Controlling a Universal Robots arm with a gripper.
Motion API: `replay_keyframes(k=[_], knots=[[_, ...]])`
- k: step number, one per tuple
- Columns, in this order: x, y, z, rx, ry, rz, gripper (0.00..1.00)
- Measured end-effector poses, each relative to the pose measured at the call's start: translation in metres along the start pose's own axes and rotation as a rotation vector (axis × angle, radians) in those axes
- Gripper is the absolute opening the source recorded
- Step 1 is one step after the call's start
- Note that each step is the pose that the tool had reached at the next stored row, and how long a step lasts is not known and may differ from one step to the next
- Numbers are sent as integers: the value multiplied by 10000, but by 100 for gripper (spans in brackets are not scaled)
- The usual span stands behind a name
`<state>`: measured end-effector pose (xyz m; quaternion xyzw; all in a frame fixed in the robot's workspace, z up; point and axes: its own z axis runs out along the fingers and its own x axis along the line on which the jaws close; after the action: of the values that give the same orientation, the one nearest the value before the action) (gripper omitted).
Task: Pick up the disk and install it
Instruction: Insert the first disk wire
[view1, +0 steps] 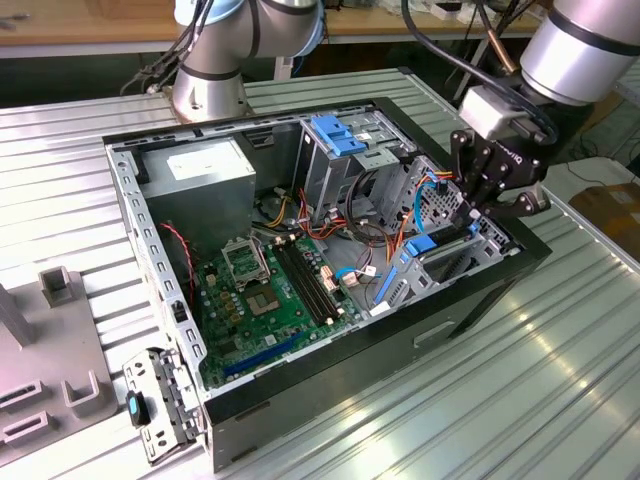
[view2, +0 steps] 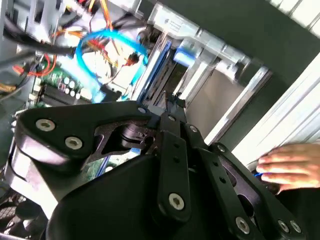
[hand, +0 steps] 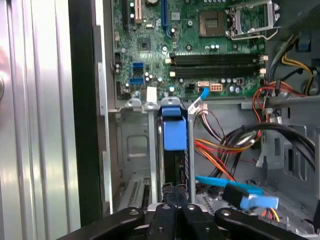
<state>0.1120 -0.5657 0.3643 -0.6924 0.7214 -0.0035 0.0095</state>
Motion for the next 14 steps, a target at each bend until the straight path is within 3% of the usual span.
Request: replay_keyframes(k=[4,5,7,9,13,14], knots=[[-58,-120,-149,9,87,-1,11],[-66,-123,-159,9,97,-112,11],[-67,-124,-159,6,86,-842,11],[-84,-140,-160,6,85,-982,11],[-161,-255,-156,6,84,-1024,11],[-238,-304,-153,5,85,-1029,11]])
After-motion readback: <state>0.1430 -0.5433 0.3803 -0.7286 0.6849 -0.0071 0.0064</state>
